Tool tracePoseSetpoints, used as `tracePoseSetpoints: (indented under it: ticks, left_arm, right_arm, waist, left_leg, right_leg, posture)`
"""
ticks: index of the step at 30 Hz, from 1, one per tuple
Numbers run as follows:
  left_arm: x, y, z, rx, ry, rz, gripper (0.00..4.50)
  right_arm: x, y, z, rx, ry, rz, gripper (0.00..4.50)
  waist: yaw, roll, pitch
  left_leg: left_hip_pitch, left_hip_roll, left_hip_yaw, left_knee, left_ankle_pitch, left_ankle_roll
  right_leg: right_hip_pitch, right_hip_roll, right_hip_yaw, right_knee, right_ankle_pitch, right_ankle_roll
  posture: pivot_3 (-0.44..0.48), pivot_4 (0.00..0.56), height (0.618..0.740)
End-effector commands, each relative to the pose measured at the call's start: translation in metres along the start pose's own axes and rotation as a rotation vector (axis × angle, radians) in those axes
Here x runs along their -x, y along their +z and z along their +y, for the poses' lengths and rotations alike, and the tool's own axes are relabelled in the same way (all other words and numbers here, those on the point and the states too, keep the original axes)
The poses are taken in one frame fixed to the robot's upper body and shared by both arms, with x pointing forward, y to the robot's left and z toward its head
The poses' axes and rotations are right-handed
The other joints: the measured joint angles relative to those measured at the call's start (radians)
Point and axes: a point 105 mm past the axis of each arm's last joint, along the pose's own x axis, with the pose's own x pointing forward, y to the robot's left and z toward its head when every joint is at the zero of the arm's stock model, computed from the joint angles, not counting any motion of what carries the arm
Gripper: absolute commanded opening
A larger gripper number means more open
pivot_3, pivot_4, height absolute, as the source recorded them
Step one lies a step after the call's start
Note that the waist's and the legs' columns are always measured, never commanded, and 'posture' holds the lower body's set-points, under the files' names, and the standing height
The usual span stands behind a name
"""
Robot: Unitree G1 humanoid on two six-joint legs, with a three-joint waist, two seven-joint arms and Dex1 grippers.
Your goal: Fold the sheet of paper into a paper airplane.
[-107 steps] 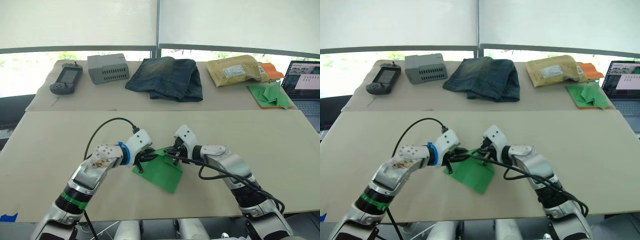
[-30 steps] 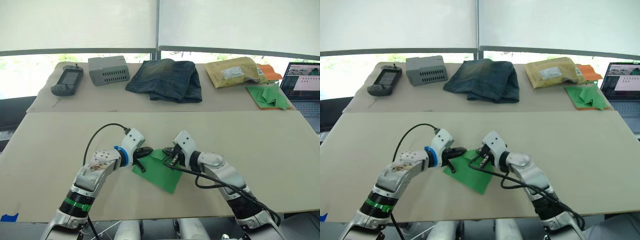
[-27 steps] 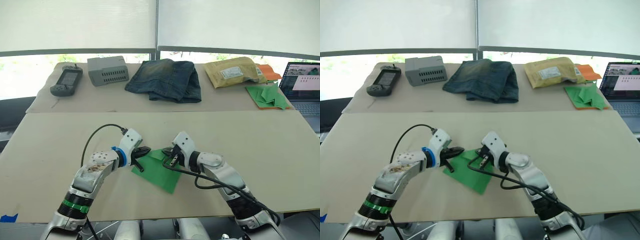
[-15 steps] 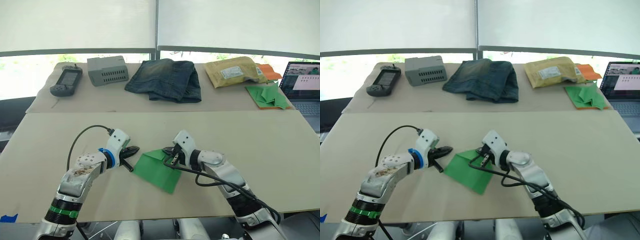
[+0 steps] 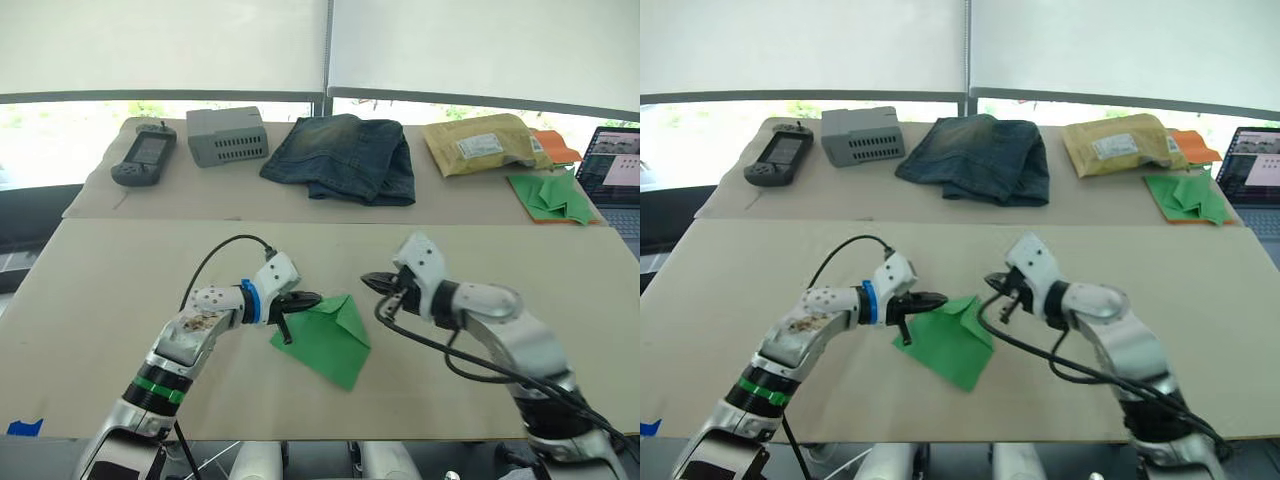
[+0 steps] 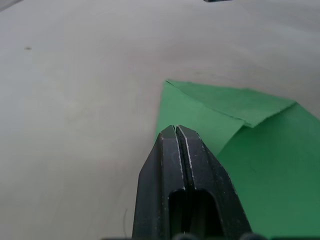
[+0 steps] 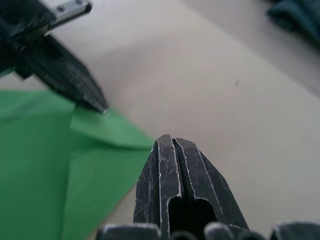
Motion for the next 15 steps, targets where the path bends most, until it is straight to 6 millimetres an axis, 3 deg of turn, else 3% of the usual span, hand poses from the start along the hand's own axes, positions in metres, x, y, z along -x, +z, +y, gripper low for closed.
tracePoseSetpoints:
  ticks: [1, 6, 15]
  left_arm:
    - [-0.004, -0.003, -0.002, -0.048, -0.058, 0.044, 0.02]
    - [-0.010, -0.013, -0.002, -0.067, -0.082, 0.098, 0.02]
    - [-0.014, -0.013, -0.004, -0.066, -0.092, 0.091, 0.02]
  right_arm:
    - [0.021, -0.008, 0.024, -0.065, 0.077, 0.038, 0.00]
    - [0.033, -0.034, 0.061, -0.232, 0.168, 0.109, 0.00]
    - [0.025, -0.033, 0.093, -0.374, 0.292, 0.077, 0.00]
  waist:
    - [0.001, 0.000, 0.000]
    - [0.001, 0.000, 0.000]
    - [0.003, 0.000, 0.000]
  left_leg:
    - [0.000, 0.000, 0.000, 0.000, 0.000, 0.000]
    - [0.002, 0.000, 0.000, 0.001, 0.000, 0.000]
    - [0.001, 0.001, 0.000, 0.005, 0.000, 0.000]
  right_leg:
    - [0.000, 0.000, 0.000, 0.000, 0.000, 0.000]
    - [0.003, 0.000, 0.000, 0.000, 0.000, 0.000]
    - [0.004, 0.000, 0.000, 0.000, 0.001, 0.002]
  posture:
    - [0.000, 0.150, 0.728]
    - [0.000, 0.150, 0.728]
    - [0.000, 0.150, 0.728]
